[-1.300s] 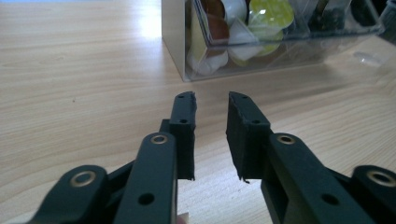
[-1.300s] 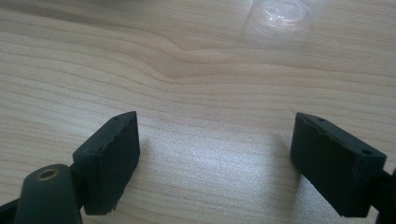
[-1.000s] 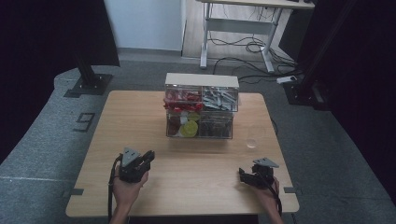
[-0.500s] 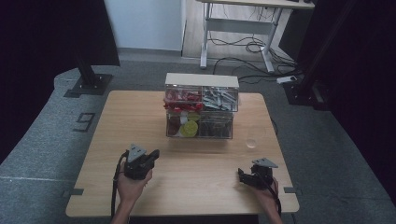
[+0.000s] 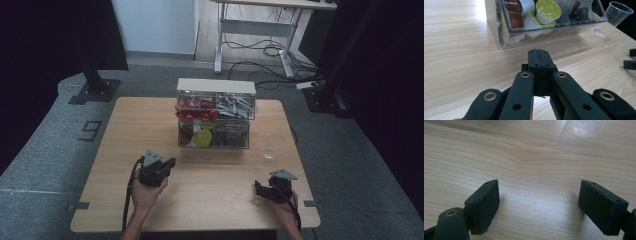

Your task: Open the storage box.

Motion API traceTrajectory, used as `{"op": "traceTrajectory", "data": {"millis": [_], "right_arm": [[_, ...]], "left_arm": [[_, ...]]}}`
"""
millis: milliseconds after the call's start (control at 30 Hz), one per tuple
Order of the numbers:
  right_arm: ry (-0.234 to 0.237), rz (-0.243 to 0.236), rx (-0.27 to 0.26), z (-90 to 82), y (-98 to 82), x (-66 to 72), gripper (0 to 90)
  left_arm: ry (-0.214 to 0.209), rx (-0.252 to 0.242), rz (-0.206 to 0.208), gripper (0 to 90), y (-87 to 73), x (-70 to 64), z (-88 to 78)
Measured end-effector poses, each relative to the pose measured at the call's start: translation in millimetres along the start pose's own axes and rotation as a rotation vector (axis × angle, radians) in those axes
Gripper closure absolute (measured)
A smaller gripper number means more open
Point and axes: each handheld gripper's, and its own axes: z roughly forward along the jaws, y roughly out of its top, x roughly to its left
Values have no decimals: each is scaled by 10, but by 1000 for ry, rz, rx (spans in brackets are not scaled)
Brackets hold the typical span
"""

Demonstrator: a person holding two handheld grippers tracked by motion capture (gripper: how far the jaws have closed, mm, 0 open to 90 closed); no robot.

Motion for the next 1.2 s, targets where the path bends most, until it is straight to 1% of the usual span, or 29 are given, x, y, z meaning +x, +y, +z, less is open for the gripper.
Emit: {"op": "traceTrajectory", "data": {"millis": [133,267,533,700,767,800,833,933,967,1200], "right_arm": [[0,1,0,0,0,0,178],[0,1,0,0,0,1,178],[2,3,0,1,0,-2,176],[2,4,0,1,0,-2,176],[2,4,1,1,0,-3,175],[2,4,1,1,0,-3,175],[2,4,1,1,0,-3,175],[2,4,1,1,0,-3,175],[2,4,1,1,0,-3,175],[1,4,1,1,-1,-4,174]], "left_arm": [[-5,2,11,900,27,-48,55],[-12,9,11,900,51,-79,92],[-25,18,26,900,139,-178,208],[-29,24,30,900,164,-216,254],[-36,31,29,900,183,-255,285],[-36,31,29,900,183,-255,285],[-34,31,39,900,197,-285,306],[-36,32,43,900,212,-310,328],[-33,35,51,900,222,-330,350],[-32,54,56,900,239,-351,416]]}}
